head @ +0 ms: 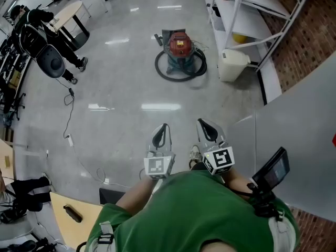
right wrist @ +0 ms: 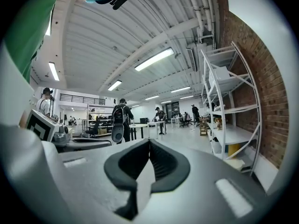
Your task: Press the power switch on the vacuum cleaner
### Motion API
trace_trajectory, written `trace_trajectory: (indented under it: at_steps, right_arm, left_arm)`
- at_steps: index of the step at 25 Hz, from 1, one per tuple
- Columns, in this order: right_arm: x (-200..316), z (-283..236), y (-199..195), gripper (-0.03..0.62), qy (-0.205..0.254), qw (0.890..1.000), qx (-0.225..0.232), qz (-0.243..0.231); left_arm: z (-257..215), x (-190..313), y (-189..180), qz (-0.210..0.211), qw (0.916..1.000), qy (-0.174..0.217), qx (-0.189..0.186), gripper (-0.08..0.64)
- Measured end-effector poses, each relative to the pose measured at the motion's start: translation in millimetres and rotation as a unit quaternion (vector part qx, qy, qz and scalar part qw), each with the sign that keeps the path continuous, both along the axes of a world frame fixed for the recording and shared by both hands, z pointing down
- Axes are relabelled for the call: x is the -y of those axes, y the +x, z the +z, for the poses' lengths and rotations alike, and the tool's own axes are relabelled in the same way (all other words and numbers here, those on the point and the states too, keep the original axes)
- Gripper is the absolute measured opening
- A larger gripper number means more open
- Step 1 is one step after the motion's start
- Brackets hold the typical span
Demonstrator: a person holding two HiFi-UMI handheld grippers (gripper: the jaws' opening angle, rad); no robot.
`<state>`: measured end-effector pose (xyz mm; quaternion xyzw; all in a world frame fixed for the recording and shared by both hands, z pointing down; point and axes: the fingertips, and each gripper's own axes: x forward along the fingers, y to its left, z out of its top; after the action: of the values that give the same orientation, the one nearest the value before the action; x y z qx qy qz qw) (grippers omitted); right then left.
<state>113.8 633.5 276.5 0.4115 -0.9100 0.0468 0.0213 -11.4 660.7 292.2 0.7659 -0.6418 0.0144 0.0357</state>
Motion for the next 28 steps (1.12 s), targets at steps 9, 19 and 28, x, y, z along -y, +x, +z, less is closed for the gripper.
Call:
trace_trajectory:
  at_steps: [9, 19, 28]
  right_arm:
    - [84, -13, 33, 0.003, 0.020, 1.000, 0.005, -0.002]
    - [141, -14, 46, 0.004, 0.019, 1.000, 0.020, 0.002]
    - [198, 3, 25, 0.005, 0.002, 1.000, 0.006, 0.017]
  left_arm:
    - [-18, 91, 30, -0.009, 0.9998, 0.014, 0.009, 0.006]
    - [-24, 147, 44, -0.017, 0.9997, 0.011, 0.014, 0.006]
    - [-6, 212, 27, 0.006, 1.0000, -0.003, -0.001, 0.006]
